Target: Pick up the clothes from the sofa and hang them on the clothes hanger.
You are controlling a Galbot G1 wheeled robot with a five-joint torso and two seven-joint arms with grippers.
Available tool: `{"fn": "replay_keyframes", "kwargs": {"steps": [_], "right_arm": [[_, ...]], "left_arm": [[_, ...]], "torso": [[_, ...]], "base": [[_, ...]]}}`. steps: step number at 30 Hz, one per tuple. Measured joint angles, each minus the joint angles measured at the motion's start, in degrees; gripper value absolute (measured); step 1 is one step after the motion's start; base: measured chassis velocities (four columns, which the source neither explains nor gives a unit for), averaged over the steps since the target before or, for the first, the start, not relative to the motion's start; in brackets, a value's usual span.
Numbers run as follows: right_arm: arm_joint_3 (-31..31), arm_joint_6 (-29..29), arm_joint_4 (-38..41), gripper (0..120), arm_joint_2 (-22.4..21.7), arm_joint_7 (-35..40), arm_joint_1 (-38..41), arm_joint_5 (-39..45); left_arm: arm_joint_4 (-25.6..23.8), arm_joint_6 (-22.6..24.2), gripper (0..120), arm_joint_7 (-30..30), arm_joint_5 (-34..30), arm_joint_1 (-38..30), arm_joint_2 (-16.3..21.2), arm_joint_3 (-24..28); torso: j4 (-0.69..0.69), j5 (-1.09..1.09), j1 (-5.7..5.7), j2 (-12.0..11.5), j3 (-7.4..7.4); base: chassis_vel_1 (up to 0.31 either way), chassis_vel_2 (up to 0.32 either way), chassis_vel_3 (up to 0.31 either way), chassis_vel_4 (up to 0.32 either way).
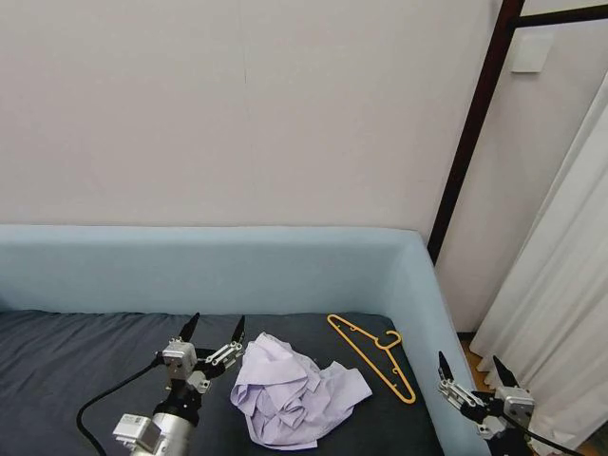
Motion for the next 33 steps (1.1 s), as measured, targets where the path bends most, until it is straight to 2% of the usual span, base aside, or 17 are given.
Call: {"fn": "replay_keyframes", "kwargs": {"steps": [8,19,26,31,33], "right_arm": [[-0.58,1.7,-3.46,100,-1.75,-1.53,1.87,0.96],[-3.31,0.88,-5.43,100,-2.38,-2.62,4.77,2.72],[-5.38,-5.74,-3.8,100,-4.75,0.8,5.31,11.35],[-8.32,-9.48,-4.18,100,-6.83,2.94,8.22,17.09],[-10.7,-10.96,-5.61,100,-7.23,3.73,11.39,18.62]], "left_arm": [[2.82,-2.54,100,0.42,2.09,0.83,-2.21,-0.49],[4.19,-2.9,100,1.71,2.66,0.11,-5.13,-3.42],[3.78,-3.42,100,4.25,3.79,0.6,-7.96,-4.55],[5.25,-5.69,100,6.9,4.63,0.7,-7.36,-6.85],[6.11,-5.97,100,6.18,2.37,0.69,-6.23,-8.43]], "torso": [[0.0,0.0,0.0,0.0,0.0],[0.0,0.0,0.0,0.0,0.0],[-0.01,0.0,-0.01,0.0,0.0],[0.0,-0.02,-0.01,0.0,0.0],[0.0,0.0,-0.01,0.01,0.0]], "base": [[0.0,0.0,0.0,0.0],[0.0,0.0,0.0,0.0],[0.0,0.0,0.0,0.0],[0.0,0.0,0.0,0.0],[0.0,0.0,0.0,0.0]]}}
